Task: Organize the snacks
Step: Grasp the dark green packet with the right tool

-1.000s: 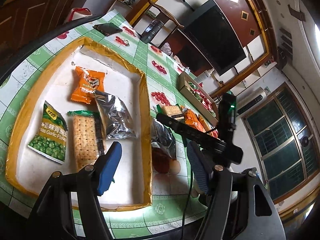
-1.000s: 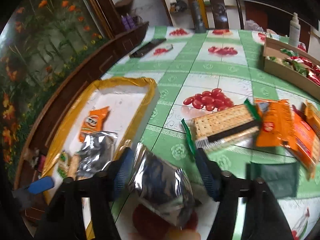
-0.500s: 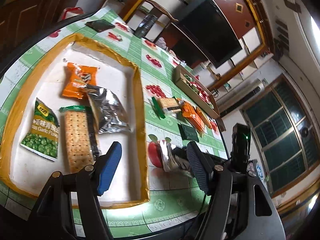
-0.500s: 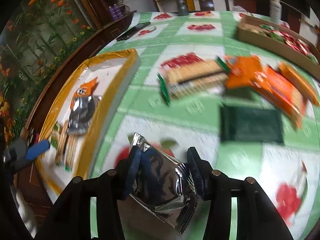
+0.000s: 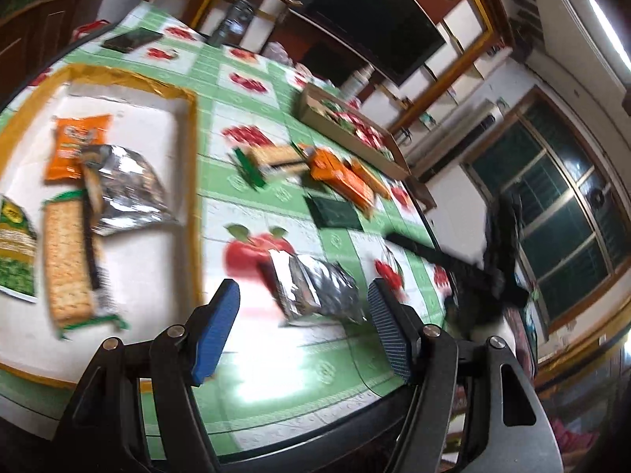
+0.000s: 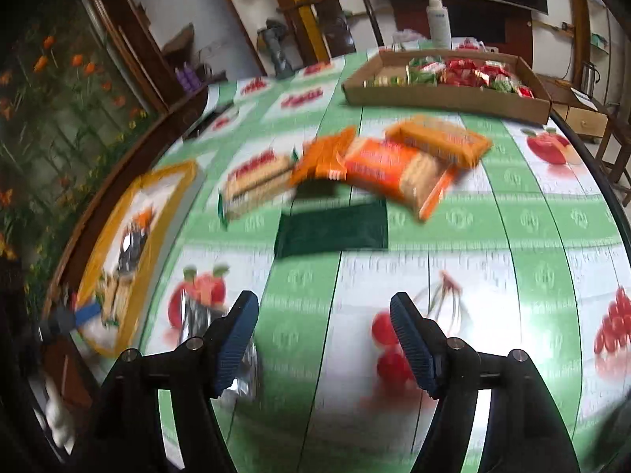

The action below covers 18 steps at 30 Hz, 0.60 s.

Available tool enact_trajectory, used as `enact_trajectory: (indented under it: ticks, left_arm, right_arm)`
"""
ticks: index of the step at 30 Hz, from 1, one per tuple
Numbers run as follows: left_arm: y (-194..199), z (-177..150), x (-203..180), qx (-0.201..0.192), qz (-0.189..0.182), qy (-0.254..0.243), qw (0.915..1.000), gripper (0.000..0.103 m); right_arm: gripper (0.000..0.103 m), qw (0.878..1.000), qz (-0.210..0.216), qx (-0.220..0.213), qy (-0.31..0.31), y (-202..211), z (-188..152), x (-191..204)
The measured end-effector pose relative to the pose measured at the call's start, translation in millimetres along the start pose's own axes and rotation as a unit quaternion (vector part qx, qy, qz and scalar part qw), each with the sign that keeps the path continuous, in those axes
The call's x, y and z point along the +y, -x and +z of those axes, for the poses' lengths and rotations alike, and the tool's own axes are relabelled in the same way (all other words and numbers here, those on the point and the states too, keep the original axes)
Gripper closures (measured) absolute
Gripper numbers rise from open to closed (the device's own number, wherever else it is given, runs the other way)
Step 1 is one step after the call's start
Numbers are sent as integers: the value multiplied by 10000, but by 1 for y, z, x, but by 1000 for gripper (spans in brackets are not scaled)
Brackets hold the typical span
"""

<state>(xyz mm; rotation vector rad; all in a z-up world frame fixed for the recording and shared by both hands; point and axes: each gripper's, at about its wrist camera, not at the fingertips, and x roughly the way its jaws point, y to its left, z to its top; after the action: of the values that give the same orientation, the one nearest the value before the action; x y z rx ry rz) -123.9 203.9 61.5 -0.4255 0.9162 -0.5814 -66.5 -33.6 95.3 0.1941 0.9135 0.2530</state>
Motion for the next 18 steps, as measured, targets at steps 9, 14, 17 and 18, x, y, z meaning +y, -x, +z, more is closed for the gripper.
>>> enact_trajectory:
  ticks: [9, 14, 17, 18]
  left_arm:
    - [-20, -22, -43, 600, -96, -642, 9961, 36]
    - [-41, -27, -49, 908, -76, -648, 9937, 36]
    - [-52, -28, -49, 1035, -50, -561, 9930, 36]
    - [-56, -28, -48, 1082, -38, -528, 9927, 36]
  right_arm:
    - [32, 9968, -275, 356, 654, -87, 56, 18]
    - [46, 9924, -759, 550, 796, -91, 42, 13]
    - [46, 9907, -806, 798, 755, -76, 26, 9]
    - [46, 9900, -843, 845, 757, -69, 19, 7]
